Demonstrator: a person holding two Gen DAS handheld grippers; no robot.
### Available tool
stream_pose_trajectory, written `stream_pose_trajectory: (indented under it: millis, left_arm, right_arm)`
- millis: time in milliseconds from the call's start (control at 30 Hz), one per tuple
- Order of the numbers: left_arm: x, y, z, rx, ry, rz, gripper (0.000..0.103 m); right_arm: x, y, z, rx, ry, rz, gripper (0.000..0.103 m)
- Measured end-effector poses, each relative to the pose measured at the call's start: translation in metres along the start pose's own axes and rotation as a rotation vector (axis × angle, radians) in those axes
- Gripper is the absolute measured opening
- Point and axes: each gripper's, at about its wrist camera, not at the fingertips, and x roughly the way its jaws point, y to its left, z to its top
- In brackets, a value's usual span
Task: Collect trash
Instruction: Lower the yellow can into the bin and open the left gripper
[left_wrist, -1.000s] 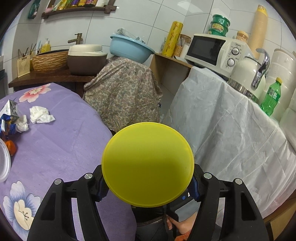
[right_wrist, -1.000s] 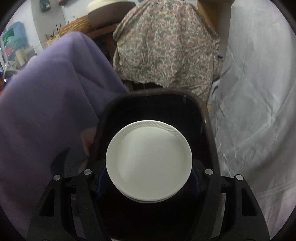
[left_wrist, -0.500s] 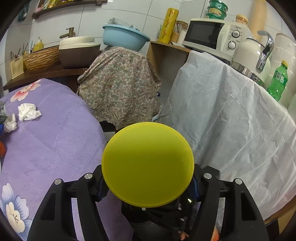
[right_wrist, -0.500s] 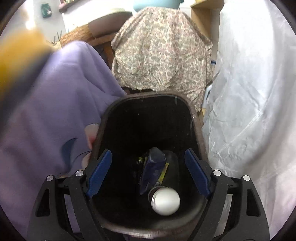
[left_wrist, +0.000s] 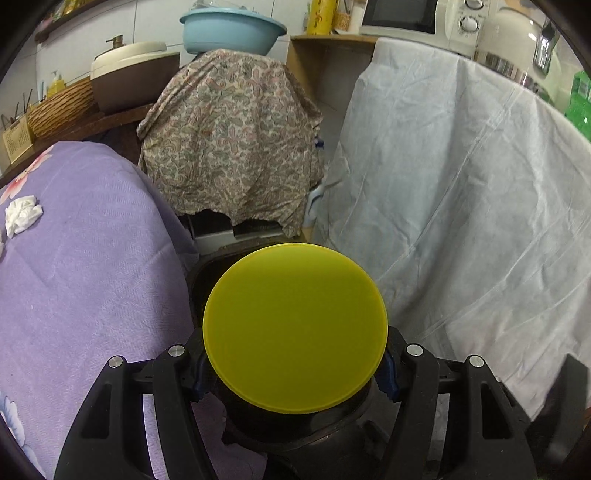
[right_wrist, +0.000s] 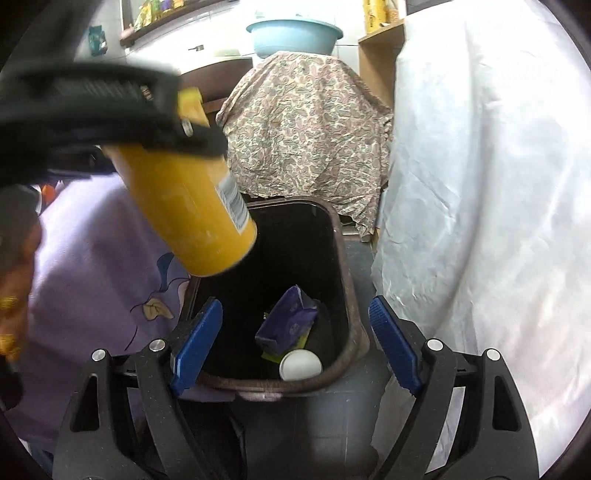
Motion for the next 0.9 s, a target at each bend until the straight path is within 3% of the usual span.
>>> stream_pose_trajectory:
  millis: [167, 267, 433, 667, 900]
  left_arm:
    - [0.013, -0.001, -0.006, 0.004, 0.058, 0.02, 0.066]
    - [0.017, -0.002, -0.008, 0.018, 0.083, 0.035, 0.075]
    - [0.008, -0.008, -0.008, 0.054, 0.043, 0.05, 0.089]
    - [-0.01, -0.008, -0.006, 0.066, 0.017, 0.039, 0.089]
    - [-0.062, 0.004, -0.005, 0.04, -0.099, 0.015, 0.094]
  right_arm:
    - [-0.011, -0.001, -0.007, 0.0, -0.001, -0.018, 0.083]
    - [-0.016, -0.004, -0.01, 0.007, 0.001, -0.024, 0.083]
    - [-0.017, -0.007, -0.013, 0.015, 0.014, -0.037, 0.084]
    - [-0.023, -0.007, -0.01, 0.015, 0.002, -0.047, 0.084]
    - [-0.031, 0.005, 0.003, -0.014, -0.025, -0.033, 0.084]
